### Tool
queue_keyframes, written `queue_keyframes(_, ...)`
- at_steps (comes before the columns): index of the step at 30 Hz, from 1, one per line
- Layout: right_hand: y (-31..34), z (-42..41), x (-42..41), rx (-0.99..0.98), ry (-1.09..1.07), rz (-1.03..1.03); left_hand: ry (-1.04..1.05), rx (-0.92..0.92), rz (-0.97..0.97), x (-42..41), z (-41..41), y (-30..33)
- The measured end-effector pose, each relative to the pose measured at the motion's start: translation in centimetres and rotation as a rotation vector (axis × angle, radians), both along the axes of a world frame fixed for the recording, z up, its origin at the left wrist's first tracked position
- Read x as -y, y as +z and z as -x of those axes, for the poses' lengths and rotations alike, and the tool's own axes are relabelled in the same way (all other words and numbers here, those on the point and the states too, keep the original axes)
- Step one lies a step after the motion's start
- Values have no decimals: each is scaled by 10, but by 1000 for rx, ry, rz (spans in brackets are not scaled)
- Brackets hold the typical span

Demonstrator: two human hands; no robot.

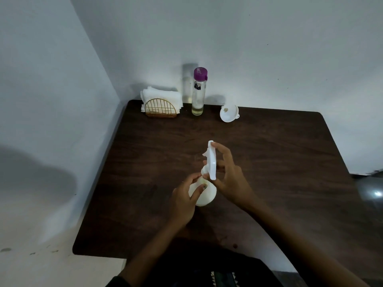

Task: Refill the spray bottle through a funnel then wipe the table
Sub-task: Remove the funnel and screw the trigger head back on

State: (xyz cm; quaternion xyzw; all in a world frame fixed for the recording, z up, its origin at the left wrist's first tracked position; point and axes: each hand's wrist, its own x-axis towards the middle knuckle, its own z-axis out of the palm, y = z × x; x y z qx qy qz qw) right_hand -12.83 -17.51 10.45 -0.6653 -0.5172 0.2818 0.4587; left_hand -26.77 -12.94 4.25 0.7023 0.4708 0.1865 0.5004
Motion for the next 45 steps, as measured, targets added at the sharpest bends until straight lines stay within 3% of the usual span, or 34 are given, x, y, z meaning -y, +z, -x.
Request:
queue_keyframes(17, -29, 12, 0, 61, 110, 52, -34, -164, -84, -4, 11, -15)
queue_keyframes(25, -47, 30, -4, 166, -129, -32, 13, -88, -81, -2, 12, -12)
queue_keyframes(34, -63, 50, 2, -104, -461, -75, 36, -77, -65, -1, 9, -9)
queue_keyframes(42, -52, 32, 10, 27, -85, 40, 21, -111, -116, -4, 17, -16)
queue_keyframes(45, -52, 25, 6, 21, -38, 67, 8, -113, -109, -5, 18, -17)
